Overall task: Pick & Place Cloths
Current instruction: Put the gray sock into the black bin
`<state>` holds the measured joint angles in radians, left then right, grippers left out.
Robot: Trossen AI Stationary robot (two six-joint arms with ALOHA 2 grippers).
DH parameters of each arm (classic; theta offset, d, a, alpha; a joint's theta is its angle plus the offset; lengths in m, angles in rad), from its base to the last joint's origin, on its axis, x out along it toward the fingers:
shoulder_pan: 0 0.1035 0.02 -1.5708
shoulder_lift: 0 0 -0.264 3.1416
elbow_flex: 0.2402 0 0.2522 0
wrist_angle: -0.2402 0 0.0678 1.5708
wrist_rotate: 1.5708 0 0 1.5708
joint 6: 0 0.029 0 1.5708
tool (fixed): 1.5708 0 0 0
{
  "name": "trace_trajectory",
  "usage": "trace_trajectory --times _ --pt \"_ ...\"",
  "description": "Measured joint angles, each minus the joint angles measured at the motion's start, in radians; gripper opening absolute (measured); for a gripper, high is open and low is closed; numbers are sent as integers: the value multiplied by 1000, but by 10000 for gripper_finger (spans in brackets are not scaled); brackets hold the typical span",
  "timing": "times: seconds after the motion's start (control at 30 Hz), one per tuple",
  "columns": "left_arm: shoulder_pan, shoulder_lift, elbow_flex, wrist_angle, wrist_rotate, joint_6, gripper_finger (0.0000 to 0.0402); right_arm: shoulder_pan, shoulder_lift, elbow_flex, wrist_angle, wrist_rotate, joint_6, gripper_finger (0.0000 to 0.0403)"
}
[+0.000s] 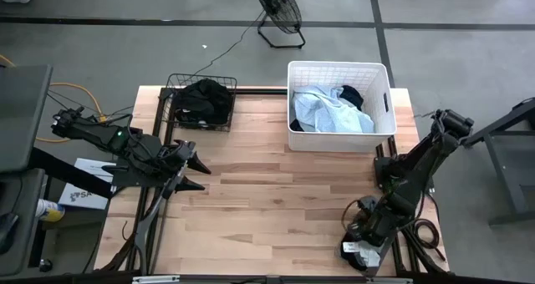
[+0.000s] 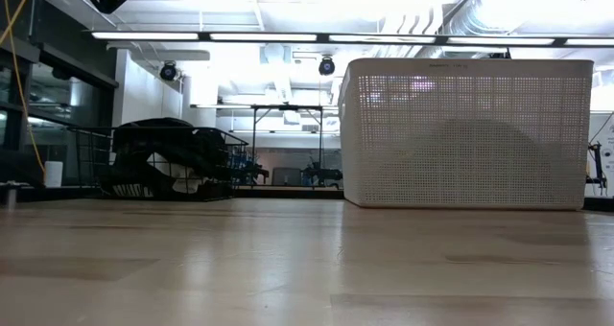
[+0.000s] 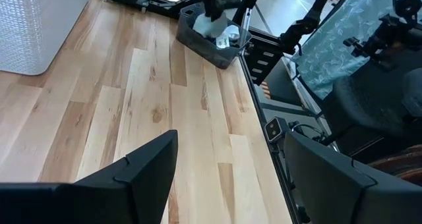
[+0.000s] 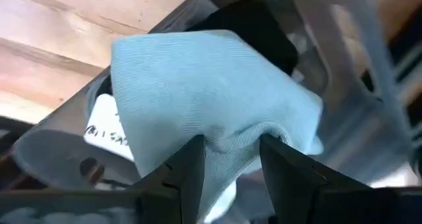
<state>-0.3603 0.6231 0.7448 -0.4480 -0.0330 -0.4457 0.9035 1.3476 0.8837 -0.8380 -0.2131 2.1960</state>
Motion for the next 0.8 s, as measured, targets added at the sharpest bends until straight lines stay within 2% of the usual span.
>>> trace_trajectory --times 0.13,0.4,0.6,0.8 --pt "0 0 0 0 0 0 273 0 85 0 26 -11 -72 139" --pt "0 0 0 0 0 3 273 11 223 2 25 -118 -279 139" --pt "0 0 0 0 0 3 273 35 243 0 -29 -269 -369 139" --pt "0 0 0 0 -7 3 273 38 223 -1 -55 -292 -436 139"
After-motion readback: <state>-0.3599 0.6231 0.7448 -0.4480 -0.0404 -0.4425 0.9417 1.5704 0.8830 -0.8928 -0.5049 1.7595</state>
